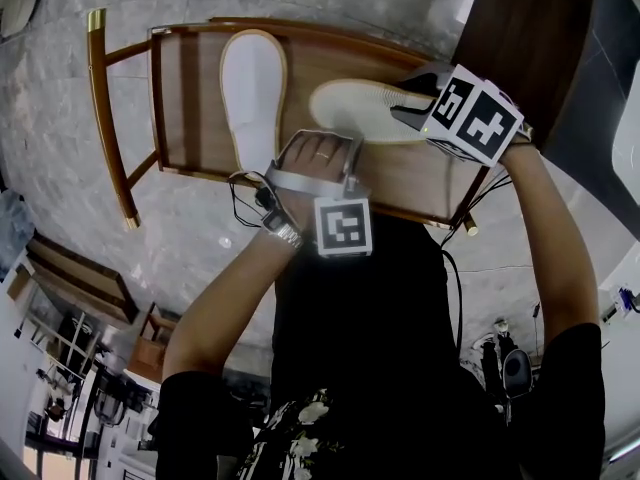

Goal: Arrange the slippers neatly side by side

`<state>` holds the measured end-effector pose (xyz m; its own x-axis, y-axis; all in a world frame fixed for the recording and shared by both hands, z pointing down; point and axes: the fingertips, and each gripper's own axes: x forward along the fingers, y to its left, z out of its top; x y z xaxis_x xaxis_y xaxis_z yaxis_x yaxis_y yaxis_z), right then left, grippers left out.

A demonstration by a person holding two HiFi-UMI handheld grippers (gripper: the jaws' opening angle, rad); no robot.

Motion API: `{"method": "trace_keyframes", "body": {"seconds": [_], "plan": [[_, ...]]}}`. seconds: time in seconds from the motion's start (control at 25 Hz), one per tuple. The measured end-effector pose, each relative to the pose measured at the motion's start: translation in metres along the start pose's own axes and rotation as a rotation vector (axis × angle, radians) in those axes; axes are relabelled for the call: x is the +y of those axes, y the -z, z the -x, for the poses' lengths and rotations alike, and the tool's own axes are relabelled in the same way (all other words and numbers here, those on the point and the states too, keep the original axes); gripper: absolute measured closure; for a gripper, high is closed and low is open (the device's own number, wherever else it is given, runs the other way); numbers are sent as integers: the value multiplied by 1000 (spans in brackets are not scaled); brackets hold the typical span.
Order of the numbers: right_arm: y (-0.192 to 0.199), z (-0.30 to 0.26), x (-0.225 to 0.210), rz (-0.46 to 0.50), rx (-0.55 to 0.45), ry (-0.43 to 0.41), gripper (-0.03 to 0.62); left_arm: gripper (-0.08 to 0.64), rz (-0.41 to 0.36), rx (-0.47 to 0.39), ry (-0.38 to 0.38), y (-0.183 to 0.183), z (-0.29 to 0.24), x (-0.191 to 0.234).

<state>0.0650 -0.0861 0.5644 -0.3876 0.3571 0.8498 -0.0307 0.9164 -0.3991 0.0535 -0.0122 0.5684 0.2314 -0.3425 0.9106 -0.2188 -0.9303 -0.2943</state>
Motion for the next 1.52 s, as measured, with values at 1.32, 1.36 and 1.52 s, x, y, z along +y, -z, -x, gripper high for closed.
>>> {"method": "trace_keyframes", "body": {"seconds": [1.32,1.36,1.52], "plan": [[-22,31,90,-756,-674,442,568,558,446,-123,-74,23,13,47],[-22,31,86,-768,-686,465,568,557,459,-128,-82,28,19,47],[-26,34,84,-786,-695,543,571,558,551,-154,-113,57,55,46]]}}
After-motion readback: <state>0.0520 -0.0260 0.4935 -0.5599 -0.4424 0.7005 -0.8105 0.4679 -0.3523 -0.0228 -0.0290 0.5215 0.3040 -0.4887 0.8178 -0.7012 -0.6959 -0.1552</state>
